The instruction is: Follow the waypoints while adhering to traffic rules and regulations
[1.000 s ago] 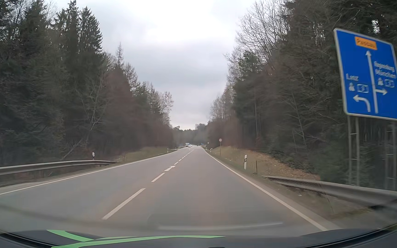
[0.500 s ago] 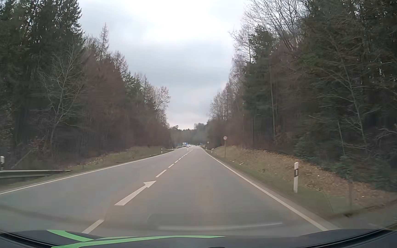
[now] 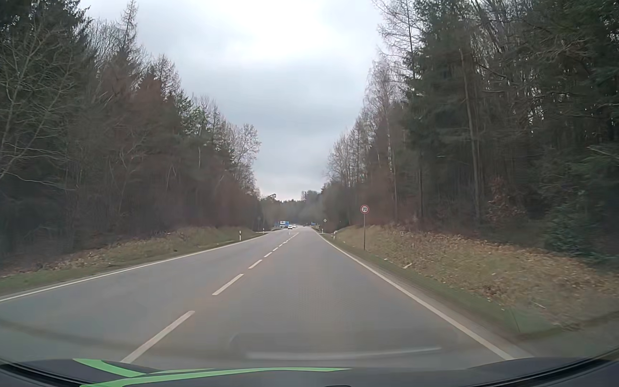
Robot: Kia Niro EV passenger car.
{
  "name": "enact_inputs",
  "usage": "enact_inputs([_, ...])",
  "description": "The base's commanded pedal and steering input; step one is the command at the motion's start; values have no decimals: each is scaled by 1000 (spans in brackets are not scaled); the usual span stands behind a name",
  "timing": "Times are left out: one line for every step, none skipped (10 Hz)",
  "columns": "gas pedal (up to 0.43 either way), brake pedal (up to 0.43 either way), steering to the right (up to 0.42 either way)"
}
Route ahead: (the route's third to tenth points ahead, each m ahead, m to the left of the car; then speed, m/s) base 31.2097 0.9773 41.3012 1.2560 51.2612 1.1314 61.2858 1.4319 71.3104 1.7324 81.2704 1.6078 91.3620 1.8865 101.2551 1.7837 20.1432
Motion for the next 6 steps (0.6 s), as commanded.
enact_inputs([0, 0, 3])
enact_inputs([0, 0, 3])
enact_inputs([0, 0, 2])
enact_inputs([0, 0, 3])
enact_inputs([0, 0, 3])
enact_inputs([0, 0, 3])
